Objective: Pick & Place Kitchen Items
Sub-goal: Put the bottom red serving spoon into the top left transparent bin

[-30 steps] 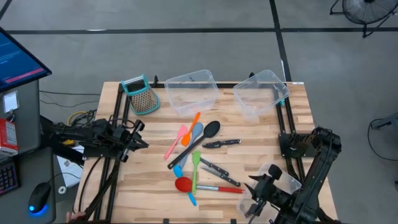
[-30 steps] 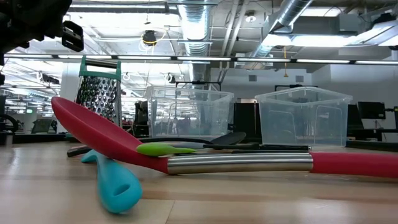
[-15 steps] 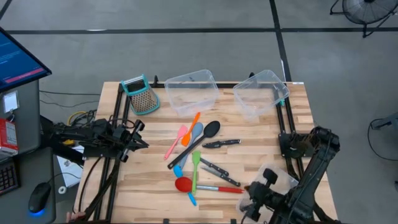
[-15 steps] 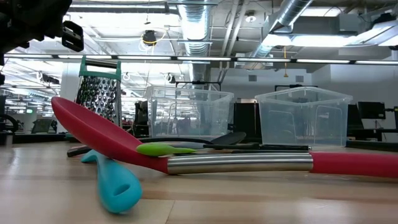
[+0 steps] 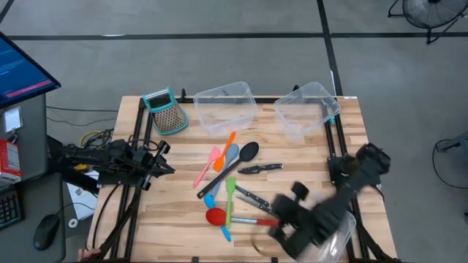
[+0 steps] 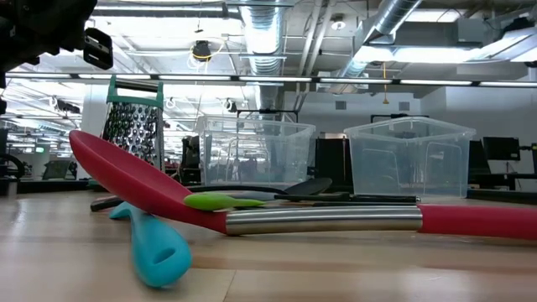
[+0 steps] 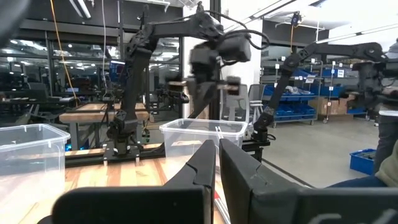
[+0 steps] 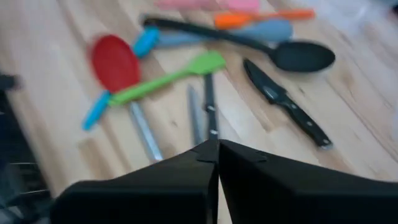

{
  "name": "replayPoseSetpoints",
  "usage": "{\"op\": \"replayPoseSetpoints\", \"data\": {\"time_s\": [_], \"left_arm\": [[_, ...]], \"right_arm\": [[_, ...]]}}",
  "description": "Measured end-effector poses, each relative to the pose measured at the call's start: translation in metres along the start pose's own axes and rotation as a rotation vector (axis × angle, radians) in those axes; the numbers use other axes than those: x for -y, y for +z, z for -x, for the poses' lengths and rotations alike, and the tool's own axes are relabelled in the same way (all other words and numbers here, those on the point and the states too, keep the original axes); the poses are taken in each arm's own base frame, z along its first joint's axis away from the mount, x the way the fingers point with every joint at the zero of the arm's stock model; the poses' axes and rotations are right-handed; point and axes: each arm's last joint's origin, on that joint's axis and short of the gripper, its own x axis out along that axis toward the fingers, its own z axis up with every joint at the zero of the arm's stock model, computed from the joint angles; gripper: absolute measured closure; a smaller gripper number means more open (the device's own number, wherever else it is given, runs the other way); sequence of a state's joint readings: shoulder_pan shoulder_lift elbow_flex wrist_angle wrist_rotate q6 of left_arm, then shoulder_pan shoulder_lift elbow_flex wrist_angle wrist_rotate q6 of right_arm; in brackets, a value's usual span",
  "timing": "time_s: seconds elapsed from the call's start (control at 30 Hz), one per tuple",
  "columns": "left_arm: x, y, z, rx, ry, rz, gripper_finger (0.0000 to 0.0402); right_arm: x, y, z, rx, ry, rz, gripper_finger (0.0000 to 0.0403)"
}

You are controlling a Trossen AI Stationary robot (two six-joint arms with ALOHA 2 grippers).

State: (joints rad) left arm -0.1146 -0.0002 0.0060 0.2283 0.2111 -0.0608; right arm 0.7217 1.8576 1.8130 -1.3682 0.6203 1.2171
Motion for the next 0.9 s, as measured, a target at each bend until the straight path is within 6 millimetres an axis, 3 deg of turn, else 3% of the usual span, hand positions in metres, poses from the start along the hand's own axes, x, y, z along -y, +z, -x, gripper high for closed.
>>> {"op": "replayPoseSetpoints", "data": {"time_s": [0.2,0.43,0.6,0.73,0.9], "left_arm": [[0.0,0.0,0.0,0.0,0.0,0.0,0.0393],[0.0,0.0,0.0,0.001,0.0,0.0,0.0393],[0.0,0.0,0.0,0.001,0.0,0.0,0.0393],[0.0,0.0,0.0,0.001,0.0,0.0,0.0393],[0.0,0.0,0.0,0.003,0.0,-0.001,0.0393]], "right_arm": [[0.025,0.051,-0.047,-0.236,0.045,0.08,0.0358],[0.044,0.091,-0.075,-0.215,0.15,0.191,0.0234],[0.03,0.092,-0.076,-0.144,0.237,0.278,0.0173],[0.021,0.088,-0.079,-0.139,0.263,0.302,0.0169],[-0.001,0.074,-0.1,-0.214,0.328,0.347,0.0176]]}}
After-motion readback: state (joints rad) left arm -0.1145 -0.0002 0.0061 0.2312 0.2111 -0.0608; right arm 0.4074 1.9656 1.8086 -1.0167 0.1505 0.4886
